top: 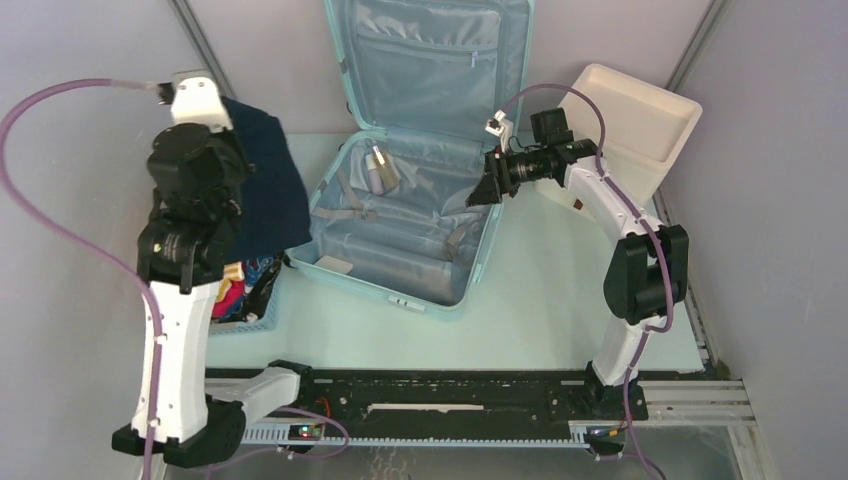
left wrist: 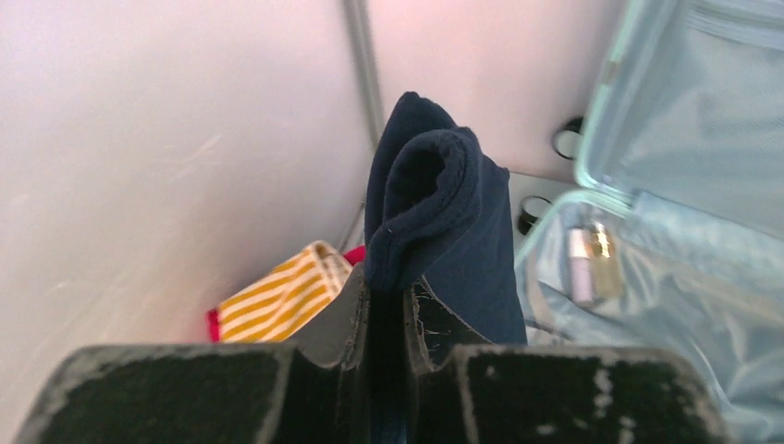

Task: Open, take out, and arrange the luggage
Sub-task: Place the clothes in the bin.

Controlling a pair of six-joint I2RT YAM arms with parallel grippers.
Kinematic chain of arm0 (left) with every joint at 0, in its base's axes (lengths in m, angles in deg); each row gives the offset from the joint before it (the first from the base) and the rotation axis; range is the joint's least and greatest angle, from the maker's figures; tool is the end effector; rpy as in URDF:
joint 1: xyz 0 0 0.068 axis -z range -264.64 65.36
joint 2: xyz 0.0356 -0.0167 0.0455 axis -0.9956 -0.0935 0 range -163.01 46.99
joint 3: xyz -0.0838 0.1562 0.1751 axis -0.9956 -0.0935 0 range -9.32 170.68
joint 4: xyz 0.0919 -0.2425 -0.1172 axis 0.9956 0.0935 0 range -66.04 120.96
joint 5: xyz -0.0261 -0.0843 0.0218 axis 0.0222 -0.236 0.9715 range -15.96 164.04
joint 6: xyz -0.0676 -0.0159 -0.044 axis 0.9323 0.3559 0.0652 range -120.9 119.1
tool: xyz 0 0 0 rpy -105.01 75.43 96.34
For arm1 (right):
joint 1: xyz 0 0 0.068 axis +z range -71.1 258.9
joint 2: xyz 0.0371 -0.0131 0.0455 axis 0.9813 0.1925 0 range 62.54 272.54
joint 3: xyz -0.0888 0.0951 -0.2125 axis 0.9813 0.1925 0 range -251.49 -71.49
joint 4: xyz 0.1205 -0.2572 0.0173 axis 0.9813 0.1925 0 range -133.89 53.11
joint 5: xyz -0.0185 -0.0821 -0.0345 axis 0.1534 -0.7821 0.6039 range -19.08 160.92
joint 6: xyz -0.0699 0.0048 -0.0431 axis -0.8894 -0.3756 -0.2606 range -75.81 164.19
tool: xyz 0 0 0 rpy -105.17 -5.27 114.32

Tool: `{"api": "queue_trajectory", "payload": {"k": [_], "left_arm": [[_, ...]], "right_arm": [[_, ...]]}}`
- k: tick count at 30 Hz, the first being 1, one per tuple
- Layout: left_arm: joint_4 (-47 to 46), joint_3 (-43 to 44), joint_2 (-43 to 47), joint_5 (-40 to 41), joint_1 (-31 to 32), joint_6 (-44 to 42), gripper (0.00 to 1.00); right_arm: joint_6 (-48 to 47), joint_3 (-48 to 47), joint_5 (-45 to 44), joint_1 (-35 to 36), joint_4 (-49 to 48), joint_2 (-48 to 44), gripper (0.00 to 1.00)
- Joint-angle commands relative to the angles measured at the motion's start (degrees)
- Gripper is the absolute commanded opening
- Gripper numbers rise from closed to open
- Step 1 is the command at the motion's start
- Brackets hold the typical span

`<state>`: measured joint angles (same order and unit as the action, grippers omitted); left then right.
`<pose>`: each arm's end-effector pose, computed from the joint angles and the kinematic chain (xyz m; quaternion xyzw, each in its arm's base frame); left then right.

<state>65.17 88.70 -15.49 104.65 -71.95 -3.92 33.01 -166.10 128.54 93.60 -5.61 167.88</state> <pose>0.2311 -0.0147 0.5180 -0.0778 0.7325 0.1404 0.6616 0.4036 0.1682 0.2684 -0.3481 0.7622 0.4606 0.2927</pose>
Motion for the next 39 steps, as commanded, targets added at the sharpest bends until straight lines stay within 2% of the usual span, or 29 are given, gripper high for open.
{"api": "queue_trajectory", "payload": {"k": [1,5,10,13,17,22,25,29,34,36,39], "left_arm": [[-0.2,3.5,2.5,-0.1,-7.2,1.4,0.00],[-1.6,-4.0,3.2,-8.6,-18.6,5.8,0.00],[-9.3,-17.4,3.0,-10.5,-28.4,8.4,0.00],[-11.4,-20.5,0.3,-13.4,-34.6,11.9,0.00],[-12.9,-21.6,-3.6,-11.9,-38.1,13.2,0.00],[-12.9,-23.2,-6.8,-6.8,-39.5,14.7,0.00],[-12.5,-25.1,-7.4,-5.2,-39.7,16.1,0.14],[-10.8,-26.0,-7.9,1.4,-39.7,19.5,0.48],[-8.7,-25.1,-7.3,3.2,-39.7,21.9,0.78],[-7.5,-24.2,-7.1,3.0,-39.7,22.3,0.82],[-6.7,-23.9,-4.7,1.6,-39.7,22.4,0.84]], "right_arm": [[-0.2,0.2,1.6,-0.3,-1.3,-2.9,0.61],[-0.1,0.4,1.8,-0.4,-1.4,-3.0,0.61],[0.3,0.9,2.5,-0.4,-1.6,-3.4,0.61],[0.6,1.3,2.9,-0.5,-2.0,-3.9,0.61],[0.7,1.6,3.5,-0.5,-2.2,-4.2,0.61],[0.9,1.8,3.8,-0.5,-2.4,-4.3,0.61],[0.9,1.8,3.9,-0.4,-2.3,-4.3,0.61],[1.1,1.9,4.1,-0.4,-2.4,-4.4,0.61],[1.1,1.9,4.1,-0.3,-2.4,-4.4,0.61],[1.2,1.9,4.1,-0.3,-2.4,-4.4,0.61],[1.0,2.0,3.9,-0.2,-2.3,-4.5,0.61]]}}
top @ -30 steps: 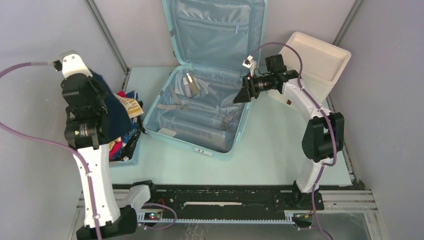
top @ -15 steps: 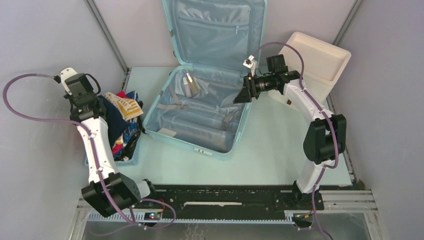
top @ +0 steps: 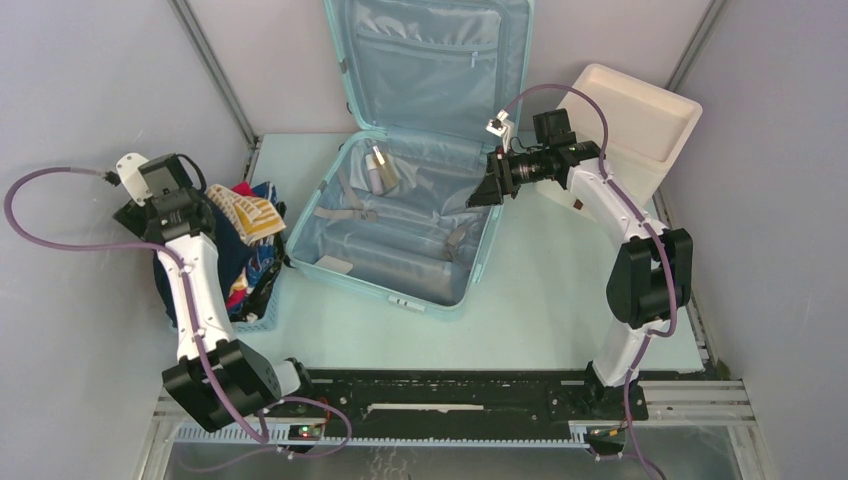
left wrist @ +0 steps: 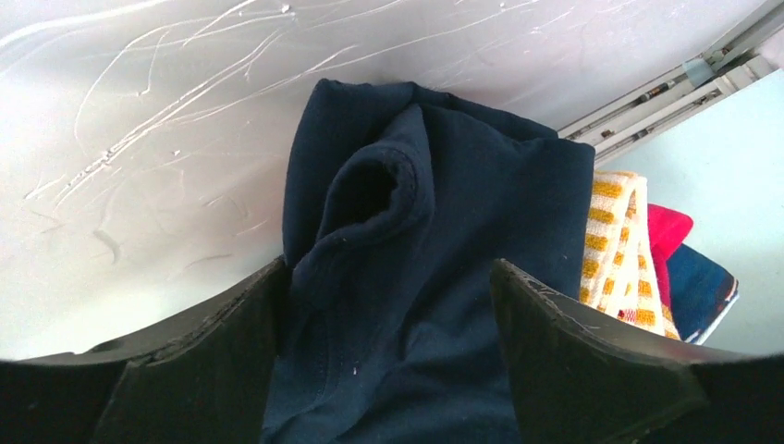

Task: Open, take out, and arrange the luggage
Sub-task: Place the clothes in the bin.

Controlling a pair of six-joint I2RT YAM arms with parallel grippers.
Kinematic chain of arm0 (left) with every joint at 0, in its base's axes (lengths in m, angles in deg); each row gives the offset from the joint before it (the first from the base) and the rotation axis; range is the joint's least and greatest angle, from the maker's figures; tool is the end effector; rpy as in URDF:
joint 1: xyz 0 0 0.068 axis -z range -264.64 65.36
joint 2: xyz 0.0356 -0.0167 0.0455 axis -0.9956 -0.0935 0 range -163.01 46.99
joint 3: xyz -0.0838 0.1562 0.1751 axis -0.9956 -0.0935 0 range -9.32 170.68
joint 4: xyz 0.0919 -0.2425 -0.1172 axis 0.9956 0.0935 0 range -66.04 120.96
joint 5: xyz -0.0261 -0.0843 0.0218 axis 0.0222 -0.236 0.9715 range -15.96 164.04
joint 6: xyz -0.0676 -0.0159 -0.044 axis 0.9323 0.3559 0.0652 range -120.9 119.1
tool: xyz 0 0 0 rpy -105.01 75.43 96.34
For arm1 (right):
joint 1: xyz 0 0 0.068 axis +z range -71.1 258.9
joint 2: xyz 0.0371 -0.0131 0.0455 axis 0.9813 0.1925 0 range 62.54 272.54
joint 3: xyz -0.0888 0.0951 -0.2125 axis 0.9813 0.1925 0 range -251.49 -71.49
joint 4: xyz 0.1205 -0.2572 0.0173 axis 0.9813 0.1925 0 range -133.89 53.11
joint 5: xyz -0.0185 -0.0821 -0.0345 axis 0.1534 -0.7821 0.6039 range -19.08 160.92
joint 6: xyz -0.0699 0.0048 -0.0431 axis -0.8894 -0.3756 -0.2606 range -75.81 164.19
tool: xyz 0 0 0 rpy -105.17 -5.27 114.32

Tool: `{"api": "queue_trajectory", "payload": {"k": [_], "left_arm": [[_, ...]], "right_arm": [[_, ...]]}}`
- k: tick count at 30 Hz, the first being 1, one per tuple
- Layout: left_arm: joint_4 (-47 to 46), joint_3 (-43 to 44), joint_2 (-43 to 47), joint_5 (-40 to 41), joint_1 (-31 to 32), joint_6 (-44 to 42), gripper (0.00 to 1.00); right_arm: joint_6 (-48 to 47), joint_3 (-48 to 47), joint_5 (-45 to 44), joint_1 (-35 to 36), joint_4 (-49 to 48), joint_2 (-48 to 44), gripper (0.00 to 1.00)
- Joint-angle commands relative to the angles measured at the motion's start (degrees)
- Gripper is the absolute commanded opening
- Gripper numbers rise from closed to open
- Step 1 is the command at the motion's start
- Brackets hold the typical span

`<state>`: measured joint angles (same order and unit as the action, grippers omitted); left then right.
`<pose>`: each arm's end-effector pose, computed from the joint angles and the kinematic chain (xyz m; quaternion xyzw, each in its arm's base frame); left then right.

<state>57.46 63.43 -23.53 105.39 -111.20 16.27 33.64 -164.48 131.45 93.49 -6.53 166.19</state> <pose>0.2719 0.1775 0.3396 -0.4354 0.7294 0.2733 0.4512 0.3962 0.1673 0.2741 -0.3516 0.7478 0.4812 0.2925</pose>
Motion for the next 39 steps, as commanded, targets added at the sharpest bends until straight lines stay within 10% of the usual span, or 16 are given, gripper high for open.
{"api": "queue_trajectory", "payload": {"k": [1,9,14,18,24,35,39], "left_arm": [[1.1,1.3,4.3,0.6,-0.4,2.2,0.84],[1.3,-1.6,14.4,-3.5,-0.4,-0.9,0.93],[-1.6,-4.9,17.4,-19.7,-0.4,-4.5,0.97],[-3.5,-5.5,12.4,-32.0,-0.4,-3.8,0.97],[-5.6,-2.3,0.9,-25.9,-0.4,1.5,0.91],[-5.5,0.7,-10.4,-26.0,-0.4,4.0,0.62],[-6.1,0.6,-9.4,-29.8,-0.5,4.0,0.28]], "right_arm": [[0.4,0.4,0.9,-0.1,-1.3,-2.8,0.61],[-1.6,1.7,0.6,-0.1,-0.4,-3.9,0.62],[-2.6,3.1,0.9,-0.1,-0.5,-4.9,0.62],[-3.1,4.2,1.0,-0.3,-0.7,-5.7,0.62],[-3.2,5.8,1.5,-1.4,-1.3,-6.5,0.62],[-3.0,6.9,1.9,-2.6,-2.2,-6.8,0.63],[-3.0,6.9,2.0,-2.9,-2.3,-6.6,0.63]]}}
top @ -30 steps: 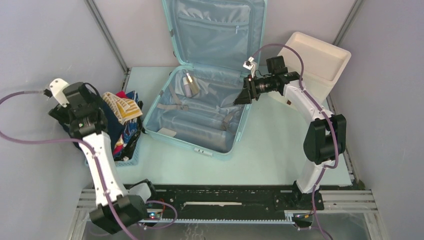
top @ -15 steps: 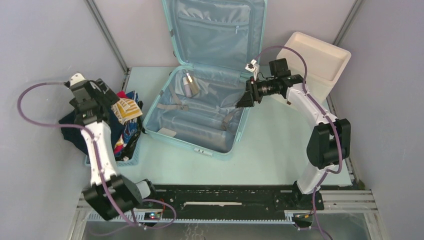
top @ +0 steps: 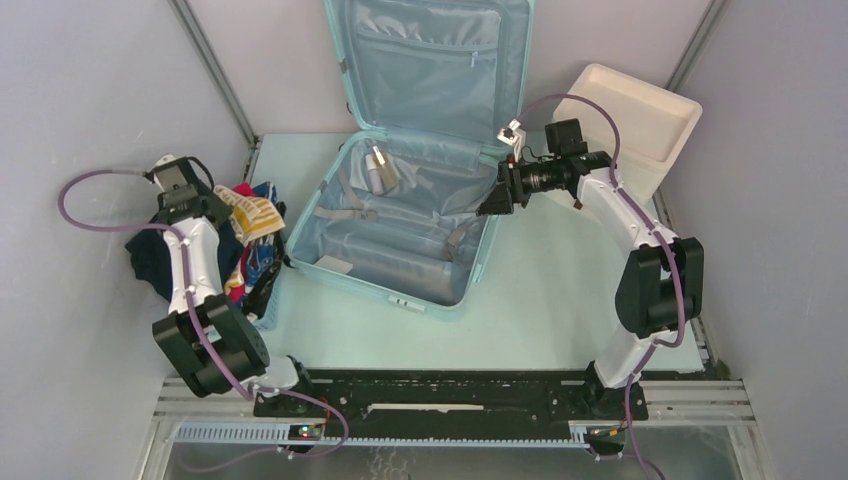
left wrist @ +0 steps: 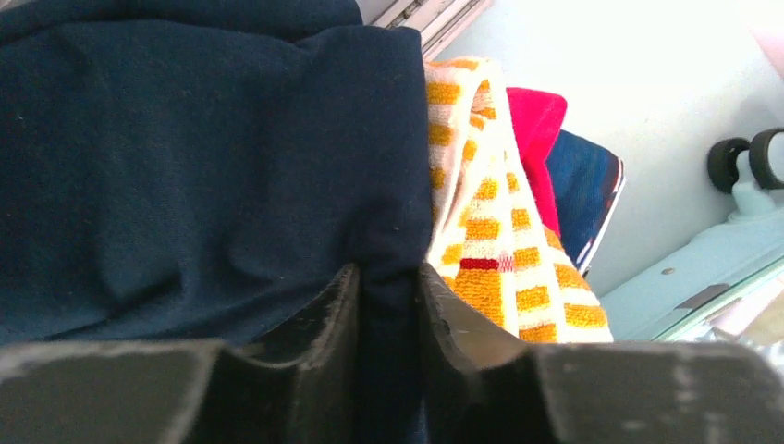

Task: Open, take out, and arrange the luggage
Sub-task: Place the clothes in the bin.

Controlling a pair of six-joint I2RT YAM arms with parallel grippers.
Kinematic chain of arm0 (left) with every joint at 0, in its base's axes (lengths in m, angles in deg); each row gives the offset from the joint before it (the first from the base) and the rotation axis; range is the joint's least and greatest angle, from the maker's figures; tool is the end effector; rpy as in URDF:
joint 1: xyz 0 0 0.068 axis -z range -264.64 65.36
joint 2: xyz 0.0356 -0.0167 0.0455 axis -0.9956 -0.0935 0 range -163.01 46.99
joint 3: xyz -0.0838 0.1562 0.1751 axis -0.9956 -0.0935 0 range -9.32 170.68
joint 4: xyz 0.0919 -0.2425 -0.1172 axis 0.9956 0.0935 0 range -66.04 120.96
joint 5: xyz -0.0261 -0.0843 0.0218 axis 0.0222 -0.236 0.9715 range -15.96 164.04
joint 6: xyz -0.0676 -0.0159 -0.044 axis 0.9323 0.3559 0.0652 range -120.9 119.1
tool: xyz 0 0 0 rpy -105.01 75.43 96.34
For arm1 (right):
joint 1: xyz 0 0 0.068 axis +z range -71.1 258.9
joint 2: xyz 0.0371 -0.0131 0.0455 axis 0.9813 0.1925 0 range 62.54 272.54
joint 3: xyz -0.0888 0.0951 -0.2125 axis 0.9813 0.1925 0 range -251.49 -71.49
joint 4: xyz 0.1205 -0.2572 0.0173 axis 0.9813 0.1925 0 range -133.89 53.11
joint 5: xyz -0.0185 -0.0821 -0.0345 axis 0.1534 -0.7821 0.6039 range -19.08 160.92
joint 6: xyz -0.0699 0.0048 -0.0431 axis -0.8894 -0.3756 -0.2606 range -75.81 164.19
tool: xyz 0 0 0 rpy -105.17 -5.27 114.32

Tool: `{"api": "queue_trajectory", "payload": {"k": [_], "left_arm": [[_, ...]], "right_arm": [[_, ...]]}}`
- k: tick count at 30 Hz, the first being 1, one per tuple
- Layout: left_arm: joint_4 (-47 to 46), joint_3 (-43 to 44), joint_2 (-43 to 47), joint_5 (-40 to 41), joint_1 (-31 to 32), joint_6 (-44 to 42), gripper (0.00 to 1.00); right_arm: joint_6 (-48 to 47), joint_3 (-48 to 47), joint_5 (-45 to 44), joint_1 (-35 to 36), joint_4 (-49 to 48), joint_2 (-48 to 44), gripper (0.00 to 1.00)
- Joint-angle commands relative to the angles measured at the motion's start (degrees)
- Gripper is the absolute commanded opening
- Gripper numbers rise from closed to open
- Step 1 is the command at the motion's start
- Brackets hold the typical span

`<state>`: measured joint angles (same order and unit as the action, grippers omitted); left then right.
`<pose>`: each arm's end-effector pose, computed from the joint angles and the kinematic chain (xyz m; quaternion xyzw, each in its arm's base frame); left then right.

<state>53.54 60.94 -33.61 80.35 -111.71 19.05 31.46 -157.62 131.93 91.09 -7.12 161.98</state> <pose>0.3241 0.1745 0.2673 -0.3822 0.8203 0.0760 0.4187 0.3828 0.1466 0.2627 -0.3438 0.7534 0.4758 0.2962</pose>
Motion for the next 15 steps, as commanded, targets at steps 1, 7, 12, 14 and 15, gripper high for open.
{"api": "queue_trajectory", "payload": {"k": [1,7,12,14,15], "left_arm": [[-2.5,3.2,1.2,-5.7,0.1,1.2,0.21],[-2.6,4.8,3.5,-13.8,0.6,1.1,0.10],[-2.6,4.8,3.6,-18.2,1.8,0.9,0.09],[-2.5,4.9,3.3,-19.2,2.5,0.6,0.09],[-2.4,4.8,3.1,-19.6,2.6,0.5,0.10]], "right_arm": [[-0.8,0.1,1.6,-0.5,-1.7,-2.3,0.63],[-0.8,0.0,1.7,-0.8,-1.8,-2.4,0.63],[-0.7,0.2,2.0,-1.4,-1.8,-2.7,0.63],[-0.6,0.3,2.1,-1.7,-1.9,-2.9,0.63],[-0.7,0.3,2.1,-1.8,-1.9,-3.1,0.63]]}}
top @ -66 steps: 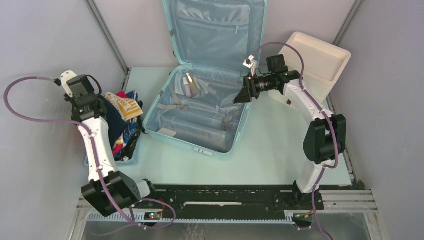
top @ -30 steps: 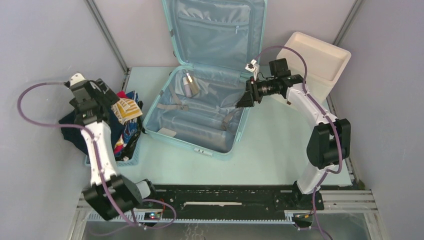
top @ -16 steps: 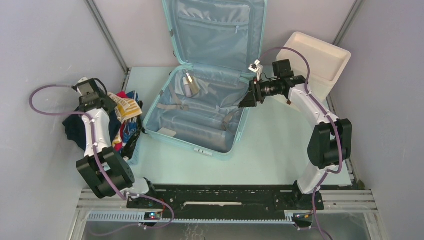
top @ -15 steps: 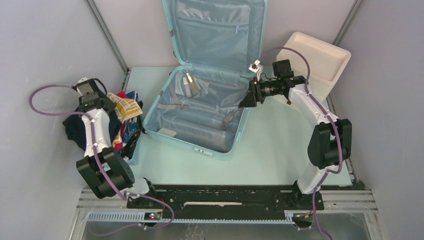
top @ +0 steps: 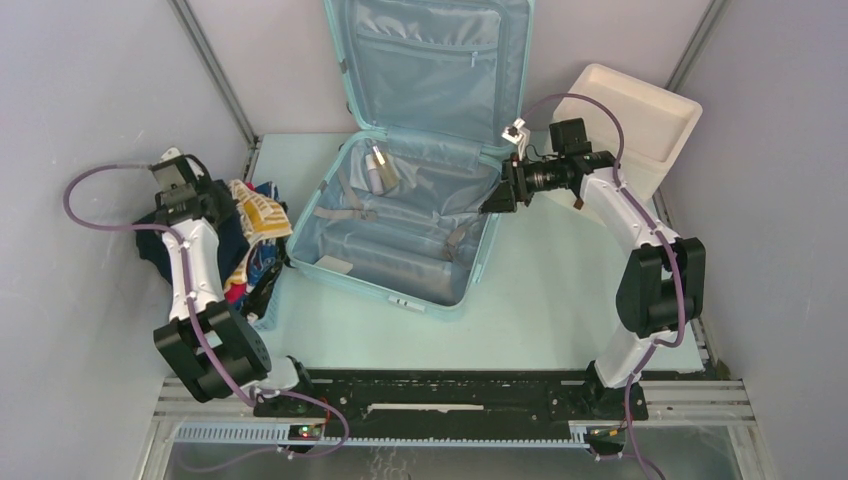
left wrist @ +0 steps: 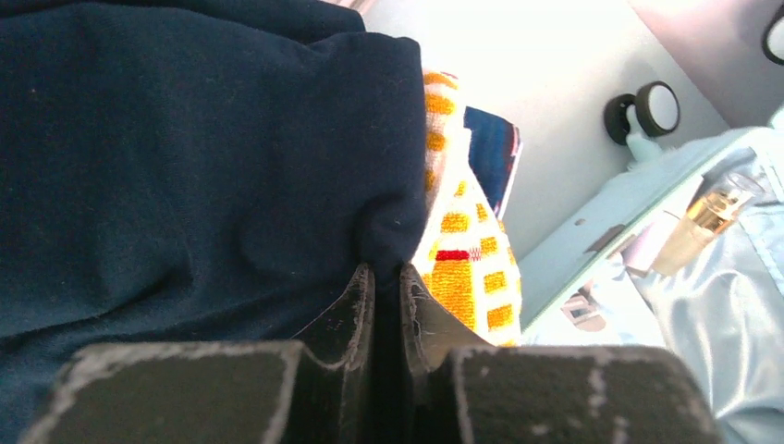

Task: Open, take out, and arrange the luggage
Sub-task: Place the clothes in the bin, then open the drawer in the storage box.

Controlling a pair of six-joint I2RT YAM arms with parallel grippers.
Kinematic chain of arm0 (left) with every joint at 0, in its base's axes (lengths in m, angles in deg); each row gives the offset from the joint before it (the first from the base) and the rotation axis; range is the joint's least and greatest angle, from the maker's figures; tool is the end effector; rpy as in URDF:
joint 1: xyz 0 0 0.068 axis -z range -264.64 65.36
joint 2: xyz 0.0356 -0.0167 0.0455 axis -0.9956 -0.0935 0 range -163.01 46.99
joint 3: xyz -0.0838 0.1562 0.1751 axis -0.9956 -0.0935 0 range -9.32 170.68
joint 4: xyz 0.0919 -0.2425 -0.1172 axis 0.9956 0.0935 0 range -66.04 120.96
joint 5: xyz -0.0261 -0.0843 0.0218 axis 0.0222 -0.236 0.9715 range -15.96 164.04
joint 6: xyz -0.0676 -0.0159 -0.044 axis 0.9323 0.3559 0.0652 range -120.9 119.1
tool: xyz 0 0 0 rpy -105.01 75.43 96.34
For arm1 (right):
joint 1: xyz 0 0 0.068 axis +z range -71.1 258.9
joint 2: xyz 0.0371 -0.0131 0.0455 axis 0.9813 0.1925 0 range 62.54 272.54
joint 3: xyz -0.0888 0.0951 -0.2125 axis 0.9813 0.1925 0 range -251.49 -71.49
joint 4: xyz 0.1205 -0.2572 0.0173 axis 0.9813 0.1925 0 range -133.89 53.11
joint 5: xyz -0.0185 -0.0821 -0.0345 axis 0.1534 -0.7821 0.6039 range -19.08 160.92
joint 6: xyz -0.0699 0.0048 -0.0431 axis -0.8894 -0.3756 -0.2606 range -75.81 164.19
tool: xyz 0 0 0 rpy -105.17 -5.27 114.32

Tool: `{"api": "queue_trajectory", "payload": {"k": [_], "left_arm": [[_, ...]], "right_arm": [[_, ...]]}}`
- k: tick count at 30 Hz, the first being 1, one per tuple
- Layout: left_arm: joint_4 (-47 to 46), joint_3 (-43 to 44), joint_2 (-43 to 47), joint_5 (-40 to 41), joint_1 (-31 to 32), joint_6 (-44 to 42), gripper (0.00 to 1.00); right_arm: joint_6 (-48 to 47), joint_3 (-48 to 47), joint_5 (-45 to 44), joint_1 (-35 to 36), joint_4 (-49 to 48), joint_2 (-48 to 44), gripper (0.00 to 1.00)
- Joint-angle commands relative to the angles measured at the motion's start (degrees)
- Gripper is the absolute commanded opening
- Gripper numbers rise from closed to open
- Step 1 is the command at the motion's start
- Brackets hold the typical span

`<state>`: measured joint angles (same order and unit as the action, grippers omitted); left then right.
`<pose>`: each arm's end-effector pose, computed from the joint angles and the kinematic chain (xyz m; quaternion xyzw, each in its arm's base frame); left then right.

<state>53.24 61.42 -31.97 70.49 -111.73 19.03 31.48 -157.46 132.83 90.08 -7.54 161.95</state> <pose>0.3268 0.1622 0.2809 -0.3450 0.8275 -0.0001 0.4429 0.3849 0.1403 0.2632 -0.3396 0.7514 0.4791 0.3011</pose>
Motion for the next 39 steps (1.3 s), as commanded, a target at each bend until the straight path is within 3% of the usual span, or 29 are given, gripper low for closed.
{"api": "queue_trajectory", "payload": {"k": [1,3,6,10,16,20,22,27,28,34,39], "left_arm": [[-1.9,4.3,1.4,-9.8,2.7,0.6,0.12],[-1.3,4.6,1.6,-9.2,2.7,0.3,0.22],[-0.9,5.2,4.6,-8.7,2.7,-0.1,0.49],[-3.6,6.0,11.3,-10.8,2.7,0.1,0.74],[-7.9,5.1,19.9,-20.2,2.7,2.6,0.97],[-20.1,-0.6,23.0,-38.9,2.7,13.6,1.00],[-22.7,-2.2,24.4,-42.0,3.4,17.9,1.00],[-22.7,-3.2,28.5,-40.9,9.8,18.0,1.00],[-22.5,-3.4,29.3,-40.0,11.7,17.3,1.00],[-16.9,-5.5,31.3,-35.7,21.4,9.9,1.00],[-14.3,-10.2,32.3,-33.9,24.2,5.6,1.00]], "right_arm": [[-0.9,0.2,1.3,-0.9,-1.2,-3.2,0.63],[-1.6,0.5,1.5,-1.1,-0.7,-3.7,0.63],[-4.3,1.2,1.1,-1.2,0.3,-5.5,0.63],[-9.2,2.3,0.1,-1.6,2.5,-8.7,0.63],[-14.4,4.5,0.5,-4.3,4.4,-14.5,0.65],[-15.3,6.0,2.2,-9.4,3.7,-19.9,0.66],[-14.6,6.8,3.6,-13.2,2.5,-22.6,0.69],[-11.1,10.0,6.3,-21.2,-1.1,-28.0,0.97],[-9.2,10.9,7.3,-22.7,-2.2,-28.3,0.99],[-5.6,13.1,5.9,-25.7,-1.4,-28.6,1.00],[-0.4,13.3,-7.1,-24.9,-3.6,-29.6,0.97]]}}
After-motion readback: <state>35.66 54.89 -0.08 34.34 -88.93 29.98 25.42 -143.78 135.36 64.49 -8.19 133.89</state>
